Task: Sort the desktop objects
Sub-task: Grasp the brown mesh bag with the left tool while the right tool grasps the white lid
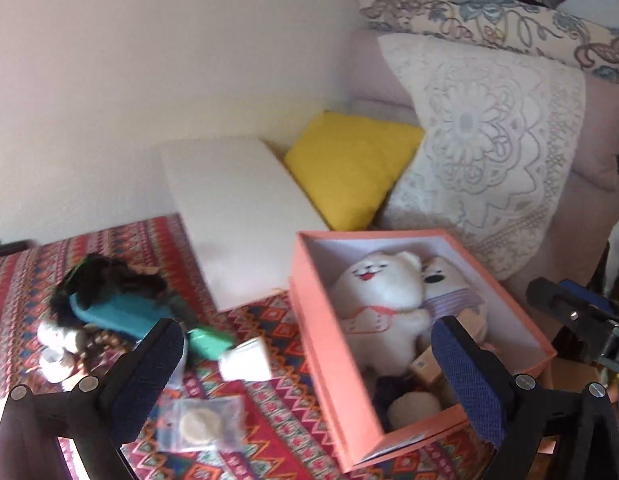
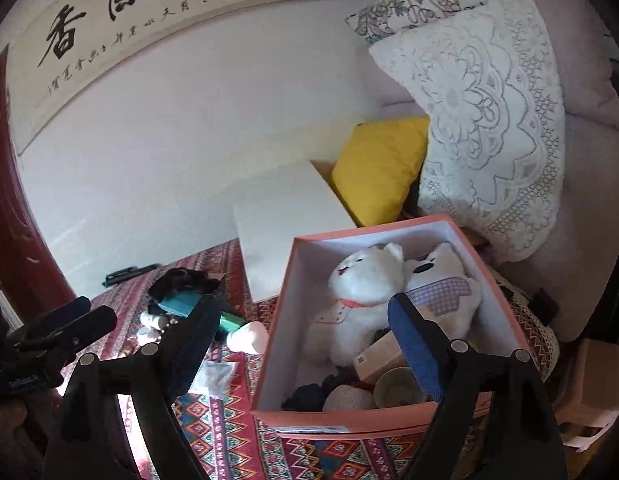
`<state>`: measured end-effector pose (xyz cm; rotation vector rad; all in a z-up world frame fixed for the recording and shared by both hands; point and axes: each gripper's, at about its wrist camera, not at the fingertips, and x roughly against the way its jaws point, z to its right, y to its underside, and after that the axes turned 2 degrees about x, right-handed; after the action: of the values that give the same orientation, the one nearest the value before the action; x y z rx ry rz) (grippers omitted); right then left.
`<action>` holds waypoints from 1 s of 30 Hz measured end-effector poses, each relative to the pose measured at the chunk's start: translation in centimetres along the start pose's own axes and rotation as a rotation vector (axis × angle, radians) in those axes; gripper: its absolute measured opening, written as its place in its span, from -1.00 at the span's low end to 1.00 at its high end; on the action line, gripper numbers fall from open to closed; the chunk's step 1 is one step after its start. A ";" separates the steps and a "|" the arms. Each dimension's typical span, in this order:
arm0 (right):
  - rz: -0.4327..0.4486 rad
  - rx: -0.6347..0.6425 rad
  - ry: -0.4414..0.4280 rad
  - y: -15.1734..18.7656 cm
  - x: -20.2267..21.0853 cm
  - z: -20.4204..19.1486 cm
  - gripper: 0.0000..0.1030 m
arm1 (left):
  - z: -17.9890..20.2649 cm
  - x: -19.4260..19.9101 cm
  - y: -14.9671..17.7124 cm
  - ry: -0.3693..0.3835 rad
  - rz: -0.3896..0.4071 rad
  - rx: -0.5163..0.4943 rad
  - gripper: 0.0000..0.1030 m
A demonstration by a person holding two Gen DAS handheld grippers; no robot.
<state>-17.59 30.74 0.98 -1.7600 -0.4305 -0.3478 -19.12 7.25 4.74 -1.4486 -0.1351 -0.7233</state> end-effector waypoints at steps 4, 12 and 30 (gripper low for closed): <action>-0.058 0.051 -0.062 1.1 -3.5 -5.1 0.72 | -5.8 0.3 2.1 -0.094 -0.032 0.059 0.98; -0.281 0.076 -0.241 5.0 -14.9 -15.2 0.70 | -20.7 -2.6 8.5 -0.419 -0.174 0.186 0.98; -0.649 0.030 -0.414 11.8 -41.6 -33.2 0.51 | -32.1 -14.7 11.3 -0.403 -0.297 0.316 -0.52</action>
<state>-49.11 -8.20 -20.56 -1.6240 -1.3071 -0.4239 -35.52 -17.69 -17.25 -1.2638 -0.7565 -0.6055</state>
